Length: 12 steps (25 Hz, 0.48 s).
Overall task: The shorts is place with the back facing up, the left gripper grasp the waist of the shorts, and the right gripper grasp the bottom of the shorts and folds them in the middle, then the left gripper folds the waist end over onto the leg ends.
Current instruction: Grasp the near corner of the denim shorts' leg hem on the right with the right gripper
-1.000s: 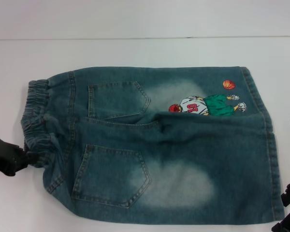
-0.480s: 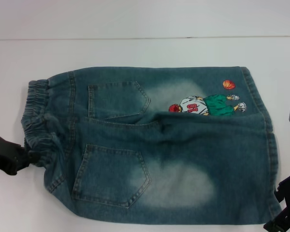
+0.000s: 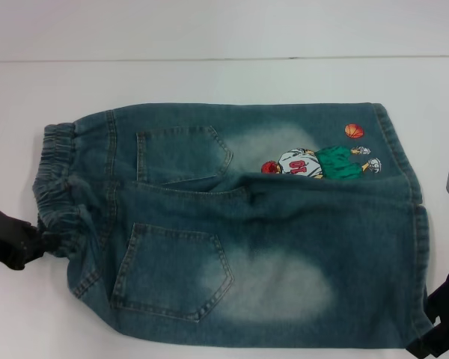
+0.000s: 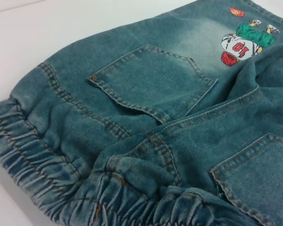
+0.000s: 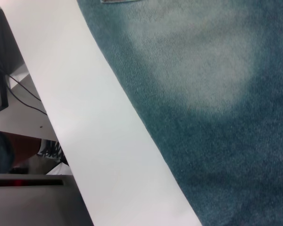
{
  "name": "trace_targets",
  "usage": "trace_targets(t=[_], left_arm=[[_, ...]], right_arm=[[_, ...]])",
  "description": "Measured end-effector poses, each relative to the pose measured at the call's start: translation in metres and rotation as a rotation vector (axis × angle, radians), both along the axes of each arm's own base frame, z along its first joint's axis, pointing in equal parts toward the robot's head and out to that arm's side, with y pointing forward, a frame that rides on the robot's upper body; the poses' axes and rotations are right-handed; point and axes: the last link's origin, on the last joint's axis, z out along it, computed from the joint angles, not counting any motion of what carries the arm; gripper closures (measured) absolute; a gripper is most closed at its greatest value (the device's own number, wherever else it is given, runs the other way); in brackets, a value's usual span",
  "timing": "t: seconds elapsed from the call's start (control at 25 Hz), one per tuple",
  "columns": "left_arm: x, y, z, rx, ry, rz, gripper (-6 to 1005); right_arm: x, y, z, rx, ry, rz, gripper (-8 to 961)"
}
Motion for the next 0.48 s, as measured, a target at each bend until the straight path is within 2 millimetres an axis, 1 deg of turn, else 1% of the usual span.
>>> trace_targets(t=[0.04, 0.28, 0.48], left_arm=[[0.0000, 0.0000, 0.0001, 0.000, 0.000, 0.000, 940], [-0.0001, 0.0001, 0.0007, 0.002, 0.001, 0.000, 940], [0.0004, 0.0006, 0.0008, 0.003, 0.001, -0.002, 940]], right_arm=[[0.0011, 0.0002, -0.0007, 0.003, -0.002, -0.004, 307], [0.0076, 0.0025, -0.0032, 0.027, -0.011, -0.003, 510], [0.0080, 0.0019, -0.0020, 0.029, 0.000, 0.013, 620]])
